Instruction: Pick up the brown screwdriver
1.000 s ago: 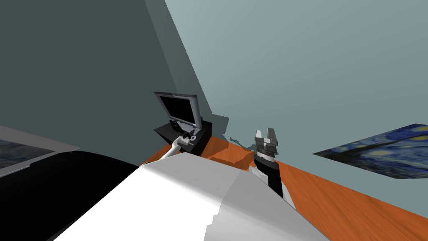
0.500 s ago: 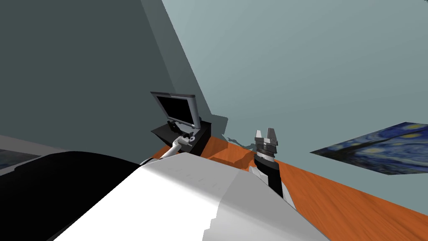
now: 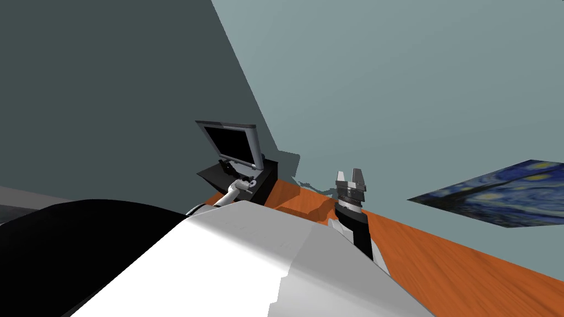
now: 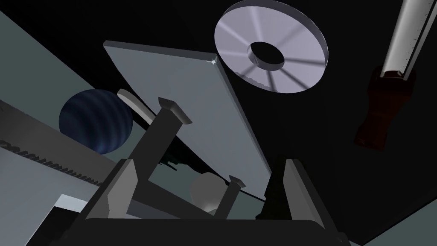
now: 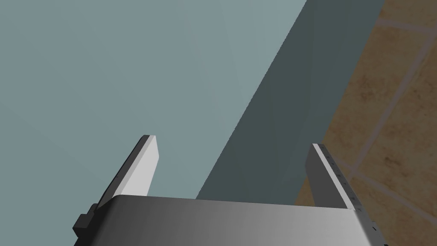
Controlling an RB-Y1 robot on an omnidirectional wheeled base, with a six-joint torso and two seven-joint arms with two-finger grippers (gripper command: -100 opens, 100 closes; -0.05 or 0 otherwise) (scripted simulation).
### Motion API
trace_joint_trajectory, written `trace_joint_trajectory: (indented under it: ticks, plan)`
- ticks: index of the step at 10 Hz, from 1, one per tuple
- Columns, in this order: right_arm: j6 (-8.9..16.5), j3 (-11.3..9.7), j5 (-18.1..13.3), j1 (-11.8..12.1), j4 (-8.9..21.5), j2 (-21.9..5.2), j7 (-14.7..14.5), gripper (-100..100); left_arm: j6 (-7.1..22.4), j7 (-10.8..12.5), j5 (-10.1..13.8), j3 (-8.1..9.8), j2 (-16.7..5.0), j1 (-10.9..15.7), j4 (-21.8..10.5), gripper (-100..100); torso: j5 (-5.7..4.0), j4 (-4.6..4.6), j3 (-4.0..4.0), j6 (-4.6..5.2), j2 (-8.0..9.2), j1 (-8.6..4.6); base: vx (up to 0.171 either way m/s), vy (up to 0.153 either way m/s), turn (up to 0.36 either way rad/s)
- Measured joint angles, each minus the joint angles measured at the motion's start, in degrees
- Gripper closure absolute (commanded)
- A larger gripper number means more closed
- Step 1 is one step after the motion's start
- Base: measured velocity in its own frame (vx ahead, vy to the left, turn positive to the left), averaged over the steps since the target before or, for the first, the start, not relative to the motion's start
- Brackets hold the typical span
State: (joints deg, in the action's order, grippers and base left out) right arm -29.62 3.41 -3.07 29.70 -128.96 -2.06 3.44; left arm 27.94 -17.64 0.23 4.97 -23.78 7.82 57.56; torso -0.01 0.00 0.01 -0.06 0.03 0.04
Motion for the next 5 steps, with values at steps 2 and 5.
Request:
trace_joint_trajectory:
  ticks: [2,5]
  plan:
    - [0.0,0.0,0.0,0.0,0.0,0.0,0.0,0,1.5,-1.0,0.5,0.03,-0.3,1.1,-2.7,-100,0.00,0.00,0.00,0.00,-0.01,0.02,0.017,0.021,-0.024]
    - [0.0,0.0,0.0,0.0,0.0,0.0,0.0,0,3.6,-2.9,1.4,0.09,-0.7,3.8,-8.2,-100,0.01,0.00,-0.01,0.01,-0.02,0.07,0.015,0.025,-0.017]
